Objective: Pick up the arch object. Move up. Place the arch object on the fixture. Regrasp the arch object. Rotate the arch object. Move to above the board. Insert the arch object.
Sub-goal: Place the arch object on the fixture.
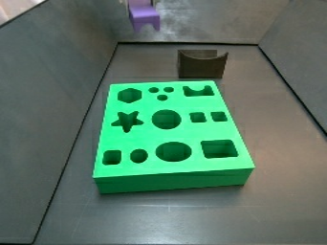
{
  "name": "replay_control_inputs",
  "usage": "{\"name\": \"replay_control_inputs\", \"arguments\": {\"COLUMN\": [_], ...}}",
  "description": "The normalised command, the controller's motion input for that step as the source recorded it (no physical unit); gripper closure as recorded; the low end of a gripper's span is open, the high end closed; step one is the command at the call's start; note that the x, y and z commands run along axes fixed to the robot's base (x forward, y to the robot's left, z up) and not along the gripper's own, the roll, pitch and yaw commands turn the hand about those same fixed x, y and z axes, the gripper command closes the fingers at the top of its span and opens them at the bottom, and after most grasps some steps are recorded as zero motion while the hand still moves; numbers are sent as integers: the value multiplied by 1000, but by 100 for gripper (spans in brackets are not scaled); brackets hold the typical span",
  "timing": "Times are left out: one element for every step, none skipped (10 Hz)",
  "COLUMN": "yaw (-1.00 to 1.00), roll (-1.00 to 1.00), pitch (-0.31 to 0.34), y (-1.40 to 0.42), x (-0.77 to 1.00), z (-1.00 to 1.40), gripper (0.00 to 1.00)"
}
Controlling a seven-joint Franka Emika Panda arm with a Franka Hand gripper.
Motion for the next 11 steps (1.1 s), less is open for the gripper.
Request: {"name": "replay_control_inputs", "arguments": {"yaw": [10, 10, -642, -563, -453, -253, -144, -50, -16, 4, 18], "roll": [-59, -67, 355, 341, 315, 212, 157, 111, 100, 98, 100], "pitch": [53, 64, 137, 151, 143, 125, 126, 129, 135, 143, 150], "y": [-7, -7, -95, -86, -74, -67, -59, -52, -46, -41, -37], "x": [6, 11, 1000, 1000, 1000, 1000, 1000, 1000, 1000, 1000, 1000], "z": [473, 314, -21, -69, -62, -52, -50, -43, -39, -35, -27], "gripper": [100, 100, 100, 100, 100, 100, 100, 100, 100, 100, 100]}}
